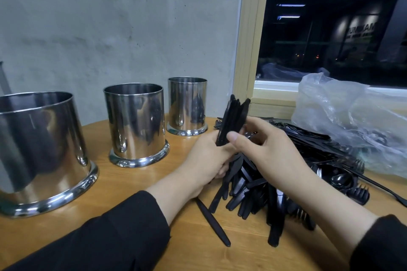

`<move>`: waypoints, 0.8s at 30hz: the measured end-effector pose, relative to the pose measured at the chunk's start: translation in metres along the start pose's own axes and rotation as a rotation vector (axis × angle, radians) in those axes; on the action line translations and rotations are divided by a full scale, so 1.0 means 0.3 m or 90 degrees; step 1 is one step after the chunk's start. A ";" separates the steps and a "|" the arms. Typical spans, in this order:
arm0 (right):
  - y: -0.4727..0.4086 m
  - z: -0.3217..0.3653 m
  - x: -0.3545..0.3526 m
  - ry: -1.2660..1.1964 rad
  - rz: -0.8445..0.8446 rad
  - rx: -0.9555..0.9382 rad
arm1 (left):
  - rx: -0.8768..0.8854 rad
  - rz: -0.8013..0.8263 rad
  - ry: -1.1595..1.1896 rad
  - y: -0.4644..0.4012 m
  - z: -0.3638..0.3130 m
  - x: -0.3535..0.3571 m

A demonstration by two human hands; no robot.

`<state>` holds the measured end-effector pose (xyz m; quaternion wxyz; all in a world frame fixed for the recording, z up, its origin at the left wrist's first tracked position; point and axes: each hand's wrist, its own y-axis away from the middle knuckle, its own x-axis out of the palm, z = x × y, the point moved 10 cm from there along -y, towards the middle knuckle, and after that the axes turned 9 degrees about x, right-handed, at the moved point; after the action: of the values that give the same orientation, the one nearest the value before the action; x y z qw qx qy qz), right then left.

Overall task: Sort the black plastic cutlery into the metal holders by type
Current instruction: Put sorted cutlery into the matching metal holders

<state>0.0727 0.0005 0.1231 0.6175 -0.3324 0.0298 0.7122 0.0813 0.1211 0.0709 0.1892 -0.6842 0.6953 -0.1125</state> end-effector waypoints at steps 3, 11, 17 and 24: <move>-0.054 0.037 0.031 -0.057 0.026 0.021 | -0.011 0.003 -0.056 -0.003 -0.008 -0.007; -0.210 0.097 0.114 0.042 0.052 0.016 | -0.015 -0.077 -0.090 -0.045 -0.001 -0.108; -0.315 0.093 0.126 0.005 0.067 0.010 | 0.012 -0.154 -0.166 -0.081 0.006 -0.178; -0.476 0.112 0.105 -0.107 0.085 0.012 | 0.055 -0.175 -0.295 -0.233 -0.085 -0.225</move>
<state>0.1861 0.0764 0.1857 0.5719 -0.2629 0.0068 0.7770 0.1338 0.1828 0.1304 0.3552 -0.7711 0.5284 -0.0070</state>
